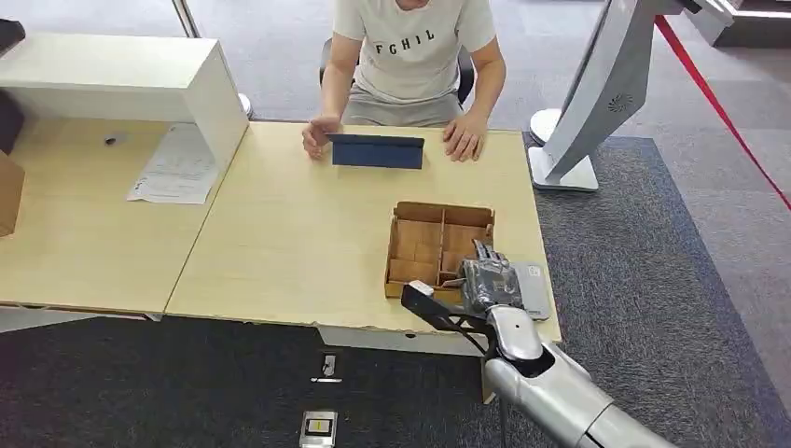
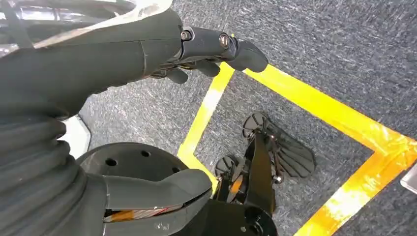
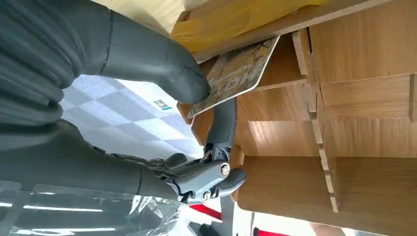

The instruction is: Pass the card to the sensor for recognition and then transmit it.

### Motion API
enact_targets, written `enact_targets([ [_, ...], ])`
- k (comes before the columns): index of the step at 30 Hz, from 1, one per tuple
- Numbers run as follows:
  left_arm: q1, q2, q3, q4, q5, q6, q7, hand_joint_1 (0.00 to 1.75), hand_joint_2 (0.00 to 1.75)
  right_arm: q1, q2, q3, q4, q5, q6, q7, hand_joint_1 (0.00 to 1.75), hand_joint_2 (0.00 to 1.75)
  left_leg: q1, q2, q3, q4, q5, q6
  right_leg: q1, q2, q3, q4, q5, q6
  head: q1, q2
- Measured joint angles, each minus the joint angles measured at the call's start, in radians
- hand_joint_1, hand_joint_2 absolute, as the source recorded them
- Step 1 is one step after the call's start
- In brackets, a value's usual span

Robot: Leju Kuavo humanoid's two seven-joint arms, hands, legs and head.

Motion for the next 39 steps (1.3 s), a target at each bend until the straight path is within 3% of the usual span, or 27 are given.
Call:
enact_targets([
  [27, 0.000, -0.004, -0.002, 0.000, -0.016, 0.012, 0.004, 0.00, 1.75, 0.047, -0.013, -0.003, 0.007, -0.031, -0.056, -0.022, 1.75, 1.75, 0.000, 0.001, 0.003, 0.000, 0.000, 0.000, 0.000, 0.000, 0.002, 0.000, 0.000, 0.000, 0.000, 0.000],
  [39, 0.000, -0.014, -0.002, 0.000, -0.001, 0.010, -0.007, 0.00, 1.75, 0.043, -0.013, -0.002, 0.006, 0.037, -0.086, -0.015, 1.75, 1.75, 0.000, 0.001, 0.003, 0.000, 0.000, 0.000, 0.000, 0.000, 0.002, 0.000, 0.000, 0.000, 0.000, 0.000],
])
